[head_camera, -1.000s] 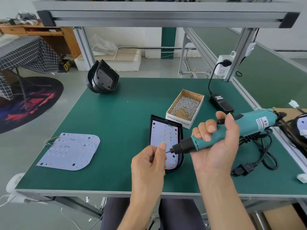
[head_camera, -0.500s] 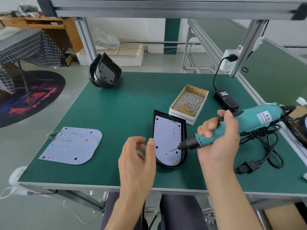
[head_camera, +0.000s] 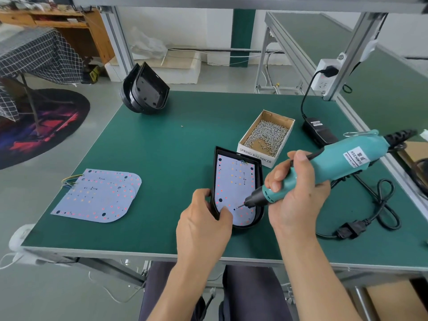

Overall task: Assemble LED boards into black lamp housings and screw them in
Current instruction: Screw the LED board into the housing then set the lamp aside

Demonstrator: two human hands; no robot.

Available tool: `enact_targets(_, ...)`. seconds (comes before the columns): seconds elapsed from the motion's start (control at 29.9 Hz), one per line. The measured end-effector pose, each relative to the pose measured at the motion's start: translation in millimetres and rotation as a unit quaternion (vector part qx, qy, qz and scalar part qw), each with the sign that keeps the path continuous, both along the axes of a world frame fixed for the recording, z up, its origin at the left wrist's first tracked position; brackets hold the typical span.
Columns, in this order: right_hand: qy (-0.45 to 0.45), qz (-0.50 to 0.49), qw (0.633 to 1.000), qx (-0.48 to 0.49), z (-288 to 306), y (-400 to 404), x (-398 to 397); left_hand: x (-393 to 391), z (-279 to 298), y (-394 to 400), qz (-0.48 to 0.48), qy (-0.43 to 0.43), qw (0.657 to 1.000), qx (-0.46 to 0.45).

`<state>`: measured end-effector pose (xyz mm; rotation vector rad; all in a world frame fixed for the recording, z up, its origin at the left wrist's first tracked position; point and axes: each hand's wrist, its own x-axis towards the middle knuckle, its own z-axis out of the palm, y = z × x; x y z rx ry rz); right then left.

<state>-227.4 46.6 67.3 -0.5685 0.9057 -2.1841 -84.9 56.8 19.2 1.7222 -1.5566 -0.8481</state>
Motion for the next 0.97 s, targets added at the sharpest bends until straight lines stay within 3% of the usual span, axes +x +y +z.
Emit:
enact_targets(0.4, 0.035, 0.001, 0.999, -0.009, -4.4, 0.7, 7.6, -1.9, -2.4, -0.2, 0.006, 0.003, 1.000, -0.001)
enact_targets(0.77, 0.137, 0.006, 0.991, -0.002, -6.2, 2.7, 13.7, -2.0, -2.5, 0.3, 0.005, -0.015, 1.000, 0.012)
enact_targets(0.97, 0.138, 0.006, 0.990, -0.003, -9.4, 2.8, 14.2, -2.2, -2.6, 0.5, 0.006, -0.023, 1.000, 0.013)
